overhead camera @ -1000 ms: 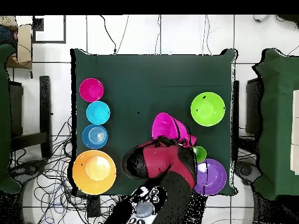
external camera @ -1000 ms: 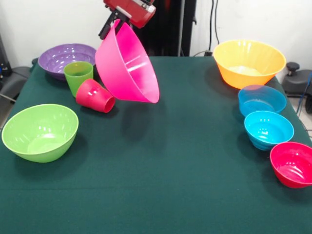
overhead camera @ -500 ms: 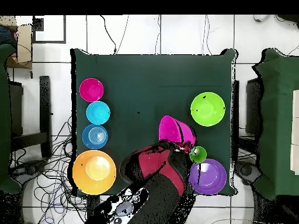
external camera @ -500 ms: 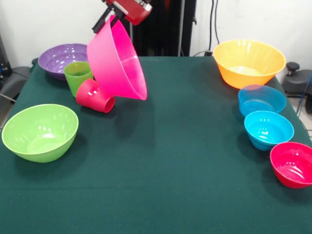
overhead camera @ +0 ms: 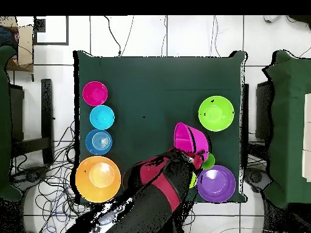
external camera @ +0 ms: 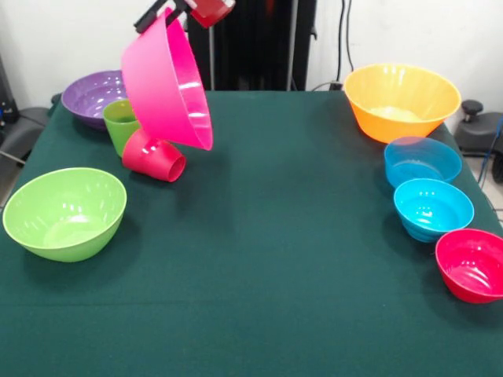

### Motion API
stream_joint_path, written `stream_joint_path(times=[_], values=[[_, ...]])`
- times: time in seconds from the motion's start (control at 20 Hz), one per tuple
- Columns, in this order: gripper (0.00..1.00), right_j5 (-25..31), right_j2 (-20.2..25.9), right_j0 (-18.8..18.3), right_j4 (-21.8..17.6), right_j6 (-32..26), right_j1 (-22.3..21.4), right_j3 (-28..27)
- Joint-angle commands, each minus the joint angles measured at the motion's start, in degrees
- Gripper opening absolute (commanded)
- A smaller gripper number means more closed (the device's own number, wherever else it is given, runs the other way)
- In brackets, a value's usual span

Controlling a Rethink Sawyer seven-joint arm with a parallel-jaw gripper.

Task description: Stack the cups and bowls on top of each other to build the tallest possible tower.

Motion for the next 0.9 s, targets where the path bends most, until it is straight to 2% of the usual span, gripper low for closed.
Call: stream_joint_path(times=[0.05, 0.45, 0.9], values=[[0.00, -4.12, -4.20, 4.51, 5.00, 14.56, 7.32, -6.35], [0.00, -5.27, -8.56, 7.98, 8.47, 16.36, 11.98, -6.62], [0.00, -8.36, -11.10, 9.94, 12.06, 17.26, 15.31, -5.52]])
